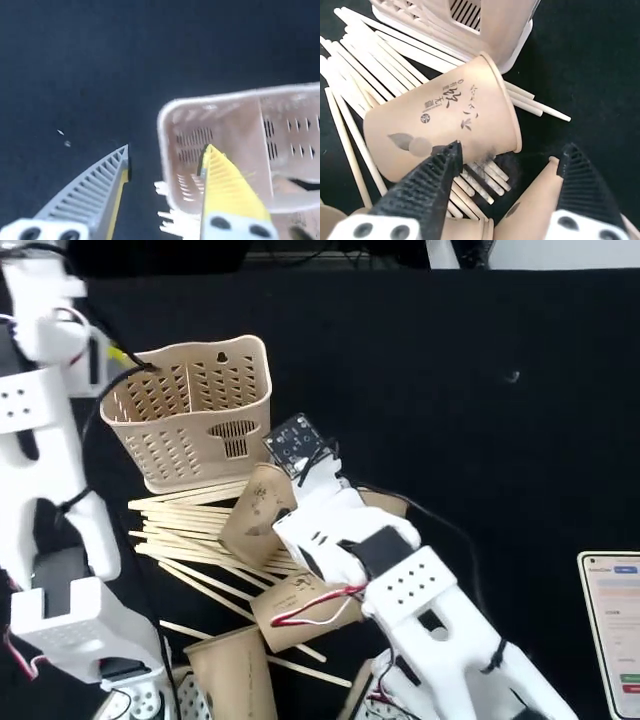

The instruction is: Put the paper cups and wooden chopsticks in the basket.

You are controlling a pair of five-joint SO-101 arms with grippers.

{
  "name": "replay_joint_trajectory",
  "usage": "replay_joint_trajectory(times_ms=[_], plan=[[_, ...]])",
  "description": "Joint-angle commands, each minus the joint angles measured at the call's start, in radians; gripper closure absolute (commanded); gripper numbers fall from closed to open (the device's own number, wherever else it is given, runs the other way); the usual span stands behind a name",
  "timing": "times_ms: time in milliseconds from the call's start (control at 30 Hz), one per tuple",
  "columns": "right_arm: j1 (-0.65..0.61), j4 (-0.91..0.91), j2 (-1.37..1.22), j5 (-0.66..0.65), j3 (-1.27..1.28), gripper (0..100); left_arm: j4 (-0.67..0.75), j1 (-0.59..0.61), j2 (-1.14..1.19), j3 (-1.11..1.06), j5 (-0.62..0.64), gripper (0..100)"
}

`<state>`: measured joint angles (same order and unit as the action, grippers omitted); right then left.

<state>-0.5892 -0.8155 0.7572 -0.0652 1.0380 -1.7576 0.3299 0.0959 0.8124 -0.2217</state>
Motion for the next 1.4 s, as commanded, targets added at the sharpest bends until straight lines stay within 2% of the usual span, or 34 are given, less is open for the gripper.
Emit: replay_joint_trajectory(times_ms=[0,167,233,367,400,467,567,800,900,1033,1100,1267,1367], plan=[[-0.014,0.037,-0.027,-0.011,-0.041,68.5,-0.002,0.048,-0.031,0.147,-0.009,77],[-0.009,0.071,-0.059,-0.011,-0.038,68.5,-0.003,0.105,-0.068,0.179,0.008,77],[-0.009,0.061,-0.061,-0.012,-0.038,71.5,-0.003,0.133,-0.117,0.145,0.043,77],[-0.009,0.066,-0.058,-0.118,-0.038,97.5,-0.003,0.163,-0.241,0.038,0.055,77],[-0.009,0.063,-0.056,-0.143,-0.039,99.1,-0.003,0.171,-0.272,0.001,0.054,77],[-0.009,0.052,-0.048,-0.157,-0.038,94.6,-0.003,0.18,-0.324,-0.084,0.054,77],[-0.009,0.006,0.018,-0.164,-0.041,99.0,-0.002,0.182,-0.382,-0.225,0.054,77],[-0.005,-0.146,0.318,-0.16,-0.035,98.6,0.002,0.248,-0.416,-0.549,0.052,77],[0.109,-0.149,0.355,-0.164,-0.031,94.7,0.012,0.288,-0.414,-0.673,0.052,77],[0.368,-0.235,0.291,-0.17,-0.17,78.9,0.107,0.302,-0.425,-0.851,0.06,77],[0.404,-0.331,0.211,-0.265,-0.291,75.6,0.16,0.292,-0.425,-0.932,0.061,77],[0.411,-0.621,-0.058,-0.635,-0.561,75.5,0.334,0.283,-0.425,-1.152,0.138,77],[0.407,-0.724,-0.18,-0.749,-0.665,75.5,0.427,0.282,-0.425,-1.268,0.219,77]])
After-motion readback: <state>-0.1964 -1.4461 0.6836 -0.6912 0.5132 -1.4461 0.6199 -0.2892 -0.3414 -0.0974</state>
